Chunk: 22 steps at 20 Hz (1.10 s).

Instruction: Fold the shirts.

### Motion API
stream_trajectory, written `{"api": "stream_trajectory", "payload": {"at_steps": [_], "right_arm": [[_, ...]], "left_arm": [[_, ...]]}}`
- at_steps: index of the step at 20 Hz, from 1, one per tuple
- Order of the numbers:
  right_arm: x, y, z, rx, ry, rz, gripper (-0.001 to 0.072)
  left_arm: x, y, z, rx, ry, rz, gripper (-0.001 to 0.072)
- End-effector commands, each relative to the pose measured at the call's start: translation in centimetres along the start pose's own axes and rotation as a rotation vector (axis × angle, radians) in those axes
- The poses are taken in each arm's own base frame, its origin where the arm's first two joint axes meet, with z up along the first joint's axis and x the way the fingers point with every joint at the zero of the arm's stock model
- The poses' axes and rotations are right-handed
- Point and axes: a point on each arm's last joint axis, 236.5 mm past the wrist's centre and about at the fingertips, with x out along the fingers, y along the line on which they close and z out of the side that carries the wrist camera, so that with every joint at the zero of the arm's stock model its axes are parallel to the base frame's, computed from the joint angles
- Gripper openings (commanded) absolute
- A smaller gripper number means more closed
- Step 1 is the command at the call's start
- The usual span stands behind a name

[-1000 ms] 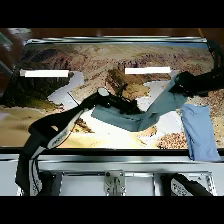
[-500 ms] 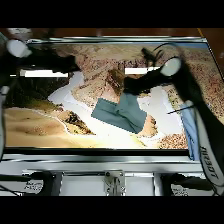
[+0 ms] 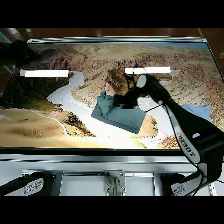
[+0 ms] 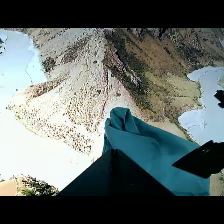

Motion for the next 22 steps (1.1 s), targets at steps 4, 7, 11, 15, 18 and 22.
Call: {"api": "stream_trajectory", "payload": {"at_steps": [4,7,11,15,18,22], "right_arm": [[-6.1,-15.1,-7.7,0.290,0.201,-0.175,0.0678],[-1.3,-13.2,-8.5,0.417,0.131,0.028,0.0679],[2.8,-11.2,-5.9,0.535,-0.056,0.141,0.0678],[3.2,-9.9,-3.8,0.539,-0.139,0.159,0.0129],[-1.1,-8.3,-0.1,0.379,-0.256,0.281,0.0061],[-15.9,-7.8,4.8,0.247,-0.506,0.376,0.0061]], "left_arm": [[-0.1,0.3,-1.2,0.015,0.038,0.006,0.0041],[-0.1,0.3,-1.2,0.014,0.038,0.006,0.0041],[-0.1,0.3,-1.2,0.010,0.039,0.006,0.0041],[-0.1,0.3,-1.2,-0.016,0.038,0.005,0.0041],[-0.2,0.0,-1.1,-0.014,0.035,-0.004,0.0041],[-0.2,0.0,-1.1,-0.014,0.032,-0.003,0.0041]]}}
